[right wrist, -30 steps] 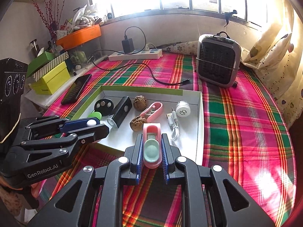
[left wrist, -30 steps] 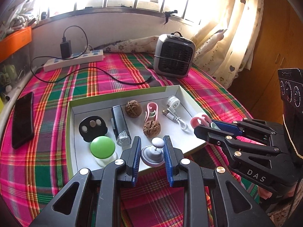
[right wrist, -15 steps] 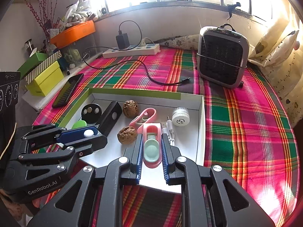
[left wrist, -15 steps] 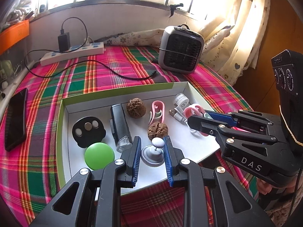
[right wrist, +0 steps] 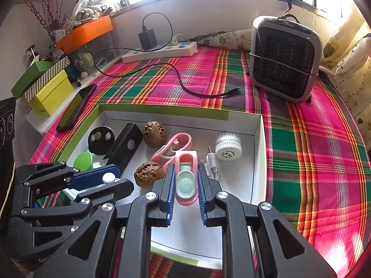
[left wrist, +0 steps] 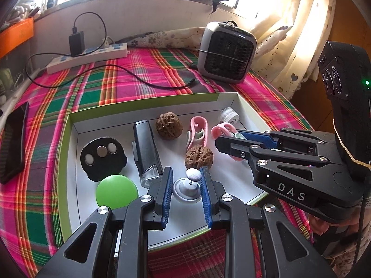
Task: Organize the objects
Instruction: 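Carry white knob with left tool into box while right carries pink clip, then open left tool releasing white knob in box while right releases pink clip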
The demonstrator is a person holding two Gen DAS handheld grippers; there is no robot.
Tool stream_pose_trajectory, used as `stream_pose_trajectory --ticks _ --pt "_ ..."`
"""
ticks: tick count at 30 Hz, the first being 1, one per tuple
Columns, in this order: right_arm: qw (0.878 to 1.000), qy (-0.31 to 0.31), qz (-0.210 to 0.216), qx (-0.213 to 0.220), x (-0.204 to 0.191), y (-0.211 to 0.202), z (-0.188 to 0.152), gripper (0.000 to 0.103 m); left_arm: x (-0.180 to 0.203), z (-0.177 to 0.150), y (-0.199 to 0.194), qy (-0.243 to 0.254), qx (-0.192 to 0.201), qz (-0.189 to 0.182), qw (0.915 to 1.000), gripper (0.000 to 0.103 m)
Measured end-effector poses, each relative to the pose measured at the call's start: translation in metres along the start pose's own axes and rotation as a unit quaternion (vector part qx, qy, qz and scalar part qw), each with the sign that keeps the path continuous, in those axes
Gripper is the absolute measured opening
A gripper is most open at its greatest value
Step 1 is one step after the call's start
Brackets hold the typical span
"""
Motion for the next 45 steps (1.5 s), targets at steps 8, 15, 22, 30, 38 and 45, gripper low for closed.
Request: stream_pose_trajectory --ticks 8,15,22,30,38,45 --pt "1.000 0.000 -0.010 -0.006 0.003 0.010 0.002 0.019 -0.002 -0.002 0.007 0.000 -0.008 0.001 1.0000 0.021" --pt "1.000 -0.001 -0.016 -0.009 0.001 0.015 0.004 0.019 -0.002 -0.001 0.010 0.000 -0.007 0.001 1.0000 0.021" --pt "1.000 -0.007 -0.022 -0.008 0.000 0.016 0.004 0.019 -0.002 -0.001 0.010 -0.002 -0.007 0.000 1.0000 0.021" --pt "1.000 -0.009 -0.024 -0.006 0.000 0.018 0.004 0.019 -0.002 -0.001 0.010 -0.002 -0.008 0.000 1.0000 0.022" --pt "1.000 -0.008 -0.023 -0.006 0.001 0.018 0.005 0.019 -0.003 0.001 0.011 -0.002 -0.007 -0.007 0.9999 0.027" --pt "1.000 -0.008 -0.022 -0.005 0.000 0.018 0.004 0.019 -0.002 0.000 0.010 -0.001 -0.006 -0.009 0.9999 0.030"
Point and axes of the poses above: each gripper's, at about its wrist camera, not at the fingertips, and y roughly the way its jaws point, x to its right, z to its top, the point moved 4 cm from there along y, roughly the way its jaws point, and after that the axes turned 7 degrees about -z, right-handed, at the moved point
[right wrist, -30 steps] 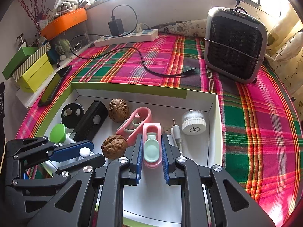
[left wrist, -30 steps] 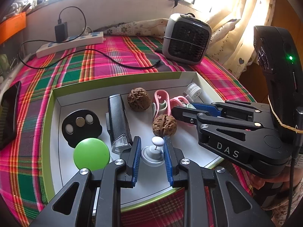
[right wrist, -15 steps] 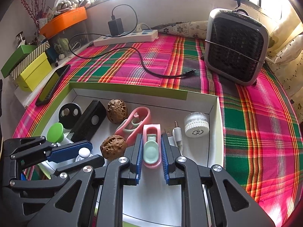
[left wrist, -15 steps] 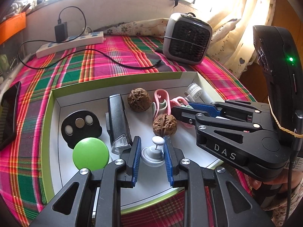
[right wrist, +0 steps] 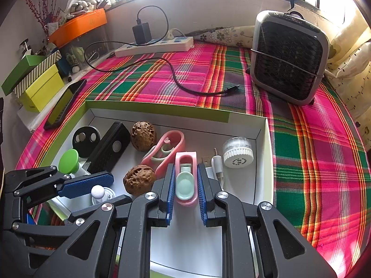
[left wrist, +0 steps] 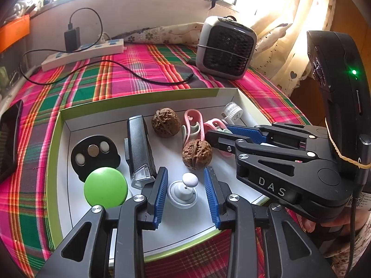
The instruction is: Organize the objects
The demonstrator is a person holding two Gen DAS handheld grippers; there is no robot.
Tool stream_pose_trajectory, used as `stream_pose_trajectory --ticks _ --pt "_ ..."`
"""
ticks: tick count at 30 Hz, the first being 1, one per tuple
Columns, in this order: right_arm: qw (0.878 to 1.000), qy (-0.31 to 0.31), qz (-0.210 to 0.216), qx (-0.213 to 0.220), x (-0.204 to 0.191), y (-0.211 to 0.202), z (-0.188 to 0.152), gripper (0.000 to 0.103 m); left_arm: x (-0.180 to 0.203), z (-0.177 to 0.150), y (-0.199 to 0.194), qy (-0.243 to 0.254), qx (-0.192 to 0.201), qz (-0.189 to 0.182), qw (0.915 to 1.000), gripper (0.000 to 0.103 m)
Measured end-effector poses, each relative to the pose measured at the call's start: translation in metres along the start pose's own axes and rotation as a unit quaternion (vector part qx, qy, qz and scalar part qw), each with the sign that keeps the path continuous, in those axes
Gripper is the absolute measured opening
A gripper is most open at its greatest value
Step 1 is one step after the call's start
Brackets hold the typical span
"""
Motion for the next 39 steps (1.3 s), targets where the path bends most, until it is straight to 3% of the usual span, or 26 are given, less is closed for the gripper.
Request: stream_pose_trajectory --ticks 8,15,39 --pt "1.000 0.001 0.002 0.004 -0.001 -0.004 0.000 0.025 -0.001 -0.001 -0.002 -0.002 0.002 0.005 1.0000 0.036" --pt "1.000 0.004 0.002 0.014 -0.003 -0.013 -0.001 0.040 0.000 -0.003 -0.008 -0.004 0.007 0.005 1.0000 0.037" --pt "0.998 0.036 -0.011 0.050 -0.006 -0.068 -0.023 0.041 0.009 -0.021 -0.062 -0.011 0.049 0.042 0.9978 0.037"
Point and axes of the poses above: each gripper's, at about its wrist camera, not at the fingertips, and y roughly the way its jaws point, x to its right, z to its top, the point moved 4 cm from there along y, roughly the way its jaws point, and after that the axes turned 7 degrees about -z, right-handed, at the moved point
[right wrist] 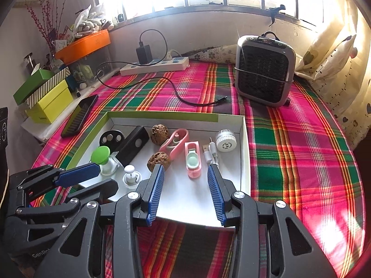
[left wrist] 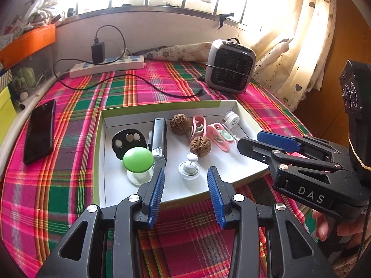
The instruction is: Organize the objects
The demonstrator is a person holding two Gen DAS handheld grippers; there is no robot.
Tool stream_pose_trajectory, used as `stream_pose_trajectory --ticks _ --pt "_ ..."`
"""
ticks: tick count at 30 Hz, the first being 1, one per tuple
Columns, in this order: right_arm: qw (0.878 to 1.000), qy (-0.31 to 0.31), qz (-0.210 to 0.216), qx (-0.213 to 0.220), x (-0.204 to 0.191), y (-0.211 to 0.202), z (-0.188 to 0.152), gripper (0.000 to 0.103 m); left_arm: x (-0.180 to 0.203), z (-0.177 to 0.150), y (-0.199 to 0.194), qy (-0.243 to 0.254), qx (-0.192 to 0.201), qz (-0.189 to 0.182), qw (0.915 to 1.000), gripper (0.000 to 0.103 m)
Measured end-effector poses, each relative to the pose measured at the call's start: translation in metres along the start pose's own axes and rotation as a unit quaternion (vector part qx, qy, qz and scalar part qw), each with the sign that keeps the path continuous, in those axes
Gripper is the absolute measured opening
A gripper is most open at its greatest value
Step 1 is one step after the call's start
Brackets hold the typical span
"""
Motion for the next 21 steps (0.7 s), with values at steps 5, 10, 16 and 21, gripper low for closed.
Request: stream_pose_trajectory --ticks 5,10,16,21 --pt "1.000 0.003 -0.001 0.005 -0.002 -0.010 -0.011 0.046 0.000 -0.008 -0.008 -0.002 0.003 0.003 1.0000 0.037" --pt "1.000 0.010 -0.007 0.007 -0.001 -0.018 -0.020 0.046 0.003 -0.016 -0.014 -0.001 0.004 0.003 1.0000 0.037" --pt "1.000 0.007 -0.012 0.007 -0.003 -0.026 -0.035 0.046 0.003 -0.027 -0.018 -0.010 0.001 0.002 0.9999 0.037" --pt "1.000 0.006 -0.014 0.001 -0.005 -0.028 -0.046 0.046 0.005 -0.038 -0.019 -0.013 -0.004 0.015 0.9998 0.037"
Point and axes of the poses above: each gripper's, at about its wrist camera, not at the fingertips, and y roughly the way its jaws point, x to its right, z to its top, the point moved 4 cm from there along y, roughly the way its jaws point, and after that the axes turned 7 degrees about -z, right-handed, at the moved point
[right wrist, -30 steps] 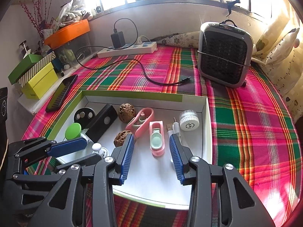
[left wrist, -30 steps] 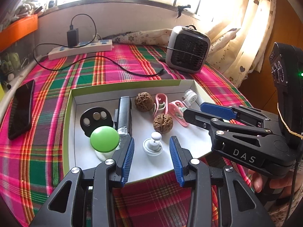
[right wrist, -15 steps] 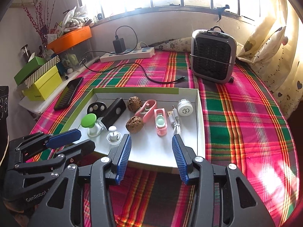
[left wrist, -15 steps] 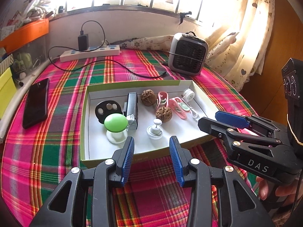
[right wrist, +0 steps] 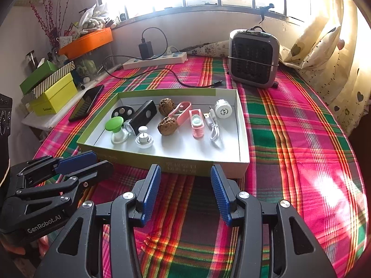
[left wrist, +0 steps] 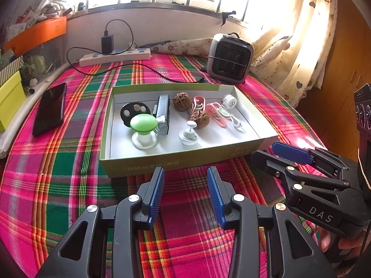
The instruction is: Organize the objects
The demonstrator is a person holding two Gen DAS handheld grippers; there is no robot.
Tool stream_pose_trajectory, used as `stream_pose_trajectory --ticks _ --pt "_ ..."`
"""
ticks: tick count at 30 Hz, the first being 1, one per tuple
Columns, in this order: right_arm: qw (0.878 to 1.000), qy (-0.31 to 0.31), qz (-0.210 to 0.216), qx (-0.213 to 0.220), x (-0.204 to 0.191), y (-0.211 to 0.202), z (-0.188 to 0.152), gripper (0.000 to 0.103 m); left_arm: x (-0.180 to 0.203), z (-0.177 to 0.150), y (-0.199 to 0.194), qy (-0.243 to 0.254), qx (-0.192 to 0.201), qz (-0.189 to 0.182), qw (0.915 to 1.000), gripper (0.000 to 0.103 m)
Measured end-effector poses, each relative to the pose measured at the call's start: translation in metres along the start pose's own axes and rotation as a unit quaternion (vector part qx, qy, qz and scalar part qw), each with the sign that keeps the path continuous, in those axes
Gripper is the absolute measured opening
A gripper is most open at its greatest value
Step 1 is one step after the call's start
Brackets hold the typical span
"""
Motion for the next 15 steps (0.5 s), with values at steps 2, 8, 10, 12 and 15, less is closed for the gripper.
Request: stream_pose_trajectory --ticks 2,8,10,12,15 --pt "1.000 0.003 0.002 -0.002 0.000 -0.001 -0.003 0.046 0.001 -0.004 0.000 0.003 -0.003 0.006 1.0000 0.037" --pt "1.000 -0.003 -0.006 -0.013 -0.001 -0.003 -0.015 0.047 -0.003 -0.014 -0.002 -0.005 -0.009 0.025 0.9996 0.037" --pt "1.000 -0.002 -0.008 -0.015 -0.001 -0.004 -0.019 0.047 -0.004 -0.018 -0.003 -0.009 -0.010 0.029 0.9995 0.037" --pt "1.000 -0.001 -0.010 -0.016 -0.001 -0.006 -0.023 0.047 -0.004 -0.022 -0.004 -0.009 -0.014 0.035 0.9993 0.037" --pt "1.000 0.001 -0.014 -0.021 0.000 -0.006 -0.028 0.047 -0.006 -0.028 -0.004 -0.013 -0.018 0.039 0.9990 0.037"
Point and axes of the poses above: each gripper's, at about its wrist camera, not at the fingertips, and y roughly the way its jaws point, x to its right, z to its top, the point moved 4 cm from there along y, roughly the way its jaws point, and after that the axes turned 7 degrees about -z, right-handed, at the moved point
